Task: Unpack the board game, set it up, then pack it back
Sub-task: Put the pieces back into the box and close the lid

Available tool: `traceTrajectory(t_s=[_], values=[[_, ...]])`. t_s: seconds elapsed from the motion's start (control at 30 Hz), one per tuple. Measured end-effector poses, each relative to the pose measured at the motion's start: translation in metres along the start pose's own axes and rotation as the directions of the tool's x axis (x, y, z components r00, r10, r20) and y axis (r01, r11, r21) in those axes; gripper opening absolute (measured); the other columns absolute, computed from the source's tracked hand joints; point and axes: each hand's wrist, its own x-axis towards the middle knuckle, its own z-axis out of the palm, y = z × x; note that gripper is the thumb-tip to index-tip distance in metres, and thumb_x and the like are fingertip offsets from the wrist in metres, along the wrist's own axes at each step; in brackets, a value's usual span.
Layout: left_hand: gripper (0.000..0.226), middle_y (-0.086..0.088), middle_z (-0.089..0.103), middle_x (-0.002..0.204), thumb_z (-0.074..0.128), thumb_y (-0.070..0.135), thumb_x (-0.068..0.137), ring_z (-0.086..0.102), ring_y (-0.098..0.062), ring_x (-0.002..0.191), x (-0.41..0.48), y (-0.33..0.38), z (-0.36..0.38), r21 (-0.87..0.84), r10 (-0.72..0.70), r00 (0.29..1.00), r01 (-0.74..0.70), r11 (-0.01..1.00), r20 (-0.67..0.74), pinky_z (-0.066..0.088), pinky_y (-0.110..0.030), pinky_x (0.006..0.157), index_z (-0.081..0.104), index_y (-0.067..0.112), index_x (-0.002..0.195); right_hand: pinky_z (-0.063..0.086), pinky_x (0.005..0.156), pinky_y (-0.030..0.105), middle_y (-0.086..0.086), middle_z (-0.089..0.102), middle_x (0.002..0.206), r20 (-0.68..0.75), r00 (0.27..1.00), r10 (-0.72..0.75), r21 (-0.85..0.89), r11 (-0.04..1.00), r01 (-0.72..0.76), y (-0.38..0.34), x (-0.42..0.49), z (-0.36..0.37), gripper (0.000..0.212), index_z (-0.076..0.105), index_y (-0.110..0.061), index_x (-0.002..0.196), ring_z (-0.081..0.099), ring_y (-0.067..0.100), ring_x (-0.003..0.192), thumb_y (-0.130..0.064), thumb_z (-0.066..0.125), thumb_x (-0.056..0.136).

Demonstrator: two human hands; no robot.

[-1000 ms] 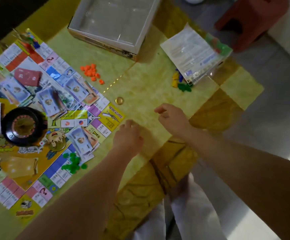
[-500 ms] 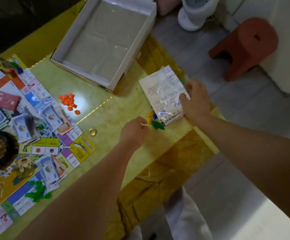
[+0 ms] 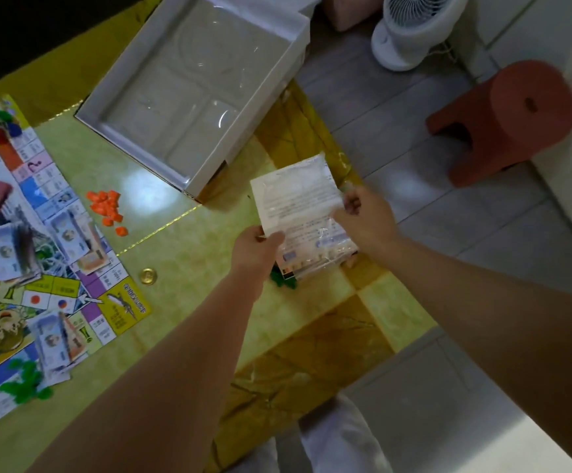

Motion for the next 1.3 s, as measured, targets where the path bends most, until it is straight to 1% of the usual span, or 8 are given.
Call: traceTrajectory(t_s=[0.27,0.53,0.7,0.8,0.87,0.93,1.07,1.3], values=[[0.019,-0.008,0.065,0.087,0.064,0.009,0.086,0.064,-0.021,0.067,-0.023,0.003,-0.039,-0.118,-0.076,0.997,0.073,0.99,-0.023,0.053,-0.026,0.045,0.062,0.002,0.104,0.05,0.07,0.04,0.026,0.062,0.109,0.402,0.915,0.044,0.15,0.982,-0.113,-0.021,-0.027,0.003,0.008,0.049,-0.007,0.088,0.061,0.029,0.085,-0.009,0.057,0.089],[0.01,-0.021,0.06,0.09,0.054,0.011,0.088,0.063,-0.039,0.091,-0.028,-0.069,-0.111,0.258,-0.182,0.97,0.219,0.941,-0.159,0.054,-0.057,0.082,0.054,0.005,0.08,0.046,0.056,0.015,0.002,0.063,0.075,0.652,0.748,0.126,-0.042,0.991,-0.13,-0.035,-0.076,0.063,0.024,0.062,-0.007,0.082,0.057,0.009,0.065,-0.026,0.058,0.096],[0.025,-0.022,0.052,0.106,0.036,0.002,0.096,0.057,-0.037,0.084,-0.03,-0.096,-0.131,0.343,-0.202,0.943,0.287,0.895,-0.263,0.056,-0.05,0.075,0.051,-0.003,0.115,0.054,0.085,0.041,0.006,0.069,0.093,0.365,0.915,0.17,-0.105,0.984,-0.141,-0.024,-0.082,0.09,0.014,0.062,-0.011,0.094,0.064,0.021,0.083,-0.024,0.055,0.095],[0.032,-0.026,0.056,0.119,0.037,0.005,0.097,0.058,-0.04,0.091,-0.026,-0.108,-0.132,0.366,-0.176,0.934,0.288,0.885,-0.311,0.049,-0.042,0.07,0.047,-0.006,0.126,0.051,0.08,0.038,0.006,0.064,0.102,0.13,0.987,0.098,-0.239,0.969,-0.065,-0.019,-0.078,0.087,0.012,0.057,-0.013,0.101,0.061,0.024,0.095,-0.022,0.059,0.093],[0.033,-0.023,0.059,0.113,0.039,0.009,0.096,0.054,-0.028,0.066,-0.024,-0.111,-0.128,0.339,-0.185,0.933,0.29,0.895,-0.31,0.042,-0.034,0.053,0.048,-0.006,0.124,0.046,0.08,0.032,0.009,0.054,0.115,0.024,1.0,0.003,-0.223,0.975,0.002,-0.019,-0.075,0.085,0.029,0.051,-0.013,0.112,0.056,0.024,0.102,-0.021,0.066,0.088],[0.035,-0.021,0.06,0.11,0.043,0.016,0.095,0.052,-0.022,0.063,-0.023,-0.111,-0.124,0.364,-0.171,0.936,0.282,0.888,-0.307,0.042,-0.032,0.054,0.052,-0.006,0.121,0.043,0.091,0.032,0.011,0.038,0.133,0.016,0.995,-0.099,-0.256,0.961,0.1,-0.02,-0.074,0.088,0.059,0.042,-0.017,0.131,0.045,0.025,0.117,-0.027,0.073,0.082],[0.047,-0.027,0.041,0.133,0.049,0.021,0.093,0.042,-0.041,0.121,-0.023,-0.106,-0.117,0.439,-0.082,0.898,0.288,0.851,-0.432,0.037,-0.045,0.103,0.044,-0.009,0.128,0.035,0.107,0.047,0.01,0.0,0.157,0.152,0.986,-0.066,-0.569,0.81,0.142,-0.022,-0.07,0.102,0.106,-0.002,-0.035,0.152,0.016,0.032,0.139,-0.055,0.07,0.076],[0.035,-0.012,0.043,0.123,0.054,0.009,0.085,0.046,-0.027,0.107,-0.018,-0.087,-0.103,0.535,0.369,0.822,-0.094,0.839,-0.434,0.036,-0.03,0.079,0.049,0.007,0.12,0.038,0.095,0.039,0.013,0.023,0.146,0.073,0.978,-0.194,-0.685,0.704,0.19,-0.007,-0.059,0.12,0.071,0.027,-0.027,0.144,0.031,0.033,0.123,-0.049,0.063,0.086]])
